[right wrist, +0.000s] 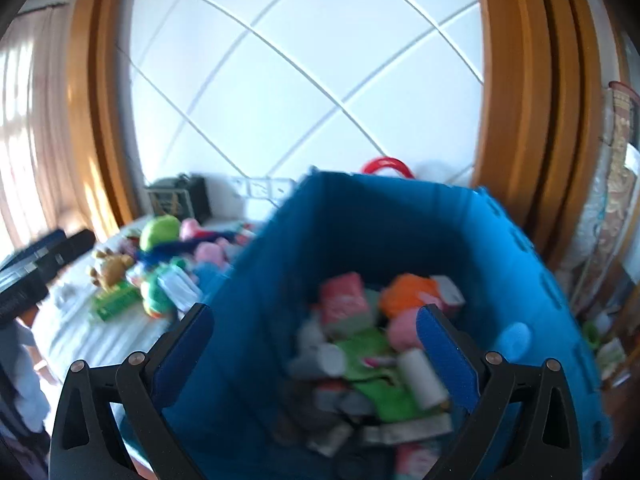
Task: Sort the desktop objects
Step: 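Withdraw both open tools from the bin back toward the pile, then grasp the black wrapped roll with the left tool while the right tool grasps the pink-green wipes pack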
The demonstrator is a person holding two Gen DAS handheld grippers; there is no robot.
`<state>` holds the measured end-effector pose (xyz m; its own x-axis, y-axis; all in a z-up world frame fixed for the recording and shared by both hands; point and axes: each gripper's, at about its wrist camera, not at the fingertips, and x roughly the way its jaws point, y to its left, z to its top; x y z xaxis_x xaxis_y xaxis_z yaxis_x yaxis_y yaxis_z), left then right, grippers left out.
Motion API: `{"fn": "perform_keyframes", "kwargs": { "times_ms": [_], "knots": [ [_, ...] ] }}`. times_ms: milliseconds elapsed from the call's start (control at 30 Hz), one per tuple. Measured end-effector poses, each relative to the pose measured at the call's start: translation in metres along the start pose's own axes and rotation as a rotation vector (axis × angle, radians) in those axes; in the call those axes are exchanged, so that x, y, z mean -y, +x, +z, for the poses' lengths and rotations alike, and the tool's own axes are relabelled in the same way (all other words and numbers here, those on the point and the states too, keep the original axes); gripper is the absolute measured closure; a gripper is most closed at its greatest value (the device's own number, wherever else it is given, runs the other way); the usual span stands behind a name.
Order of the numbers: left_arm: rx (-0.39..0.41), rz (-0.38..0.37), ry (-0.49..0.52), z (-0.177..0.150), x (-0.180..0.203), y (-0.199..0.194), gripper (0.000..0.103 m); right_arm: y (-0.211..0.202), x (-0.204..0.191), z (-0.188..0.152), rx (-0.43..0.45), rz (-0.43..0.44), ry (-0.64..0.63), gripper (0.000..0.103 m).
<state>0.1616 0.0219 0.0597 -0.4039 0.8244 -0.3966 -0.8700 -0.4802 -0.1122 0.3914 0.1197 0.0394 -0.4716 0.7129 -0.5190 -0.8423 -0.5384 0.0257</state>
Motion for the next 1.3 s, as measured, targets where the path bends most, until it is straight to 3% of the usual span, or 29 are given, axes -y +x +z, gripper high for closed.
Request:
{"fn": "perform_keyframes", "kwargs": {
  "times_ms": [267, 467, 600, 767, 1000, 1300],
  "knots": [
    [-0.071, 0.056, -0.054, -0.008, -0.126, 0.029, 0.025, 0.039, -0.094, 0.015, -0.002, 0.043, -0.013, 0.0],
    [-0.181, 0.024, 0.014, -0.014, -0.204, 0.075, 0.025, 0.081, -0.174, 0.026, -0.016, 0.045, 0.027, 0.0],
    [-0.246, -0.025, 0.039, -0.03, -0.234, 0.114, 0.025, 0.123, -0.214, 0.017, -0.069, 0.04, 0.08, 0.0],
    [-0.33, -0.069, 0.088, -0.064, -0.239, 0.165, 0.025, 0.18, -0.229, -0.016, -0.193, -0.014, 0.161, 0.0],
    [-0.494, -0.13, 0.119, -0.133, -0.216, 0.234, 0.025, 0.259, -0.207, -0.091, -0.402, -0.067, 0.308, 0.0],
    [-0.539, -0.1, 0.148, -0.183, -0.189, 0.294, 0.028, 0.321, -0.177, -0.147, -0.514, -0.064, 0.429, 0.0]
  ]
}}
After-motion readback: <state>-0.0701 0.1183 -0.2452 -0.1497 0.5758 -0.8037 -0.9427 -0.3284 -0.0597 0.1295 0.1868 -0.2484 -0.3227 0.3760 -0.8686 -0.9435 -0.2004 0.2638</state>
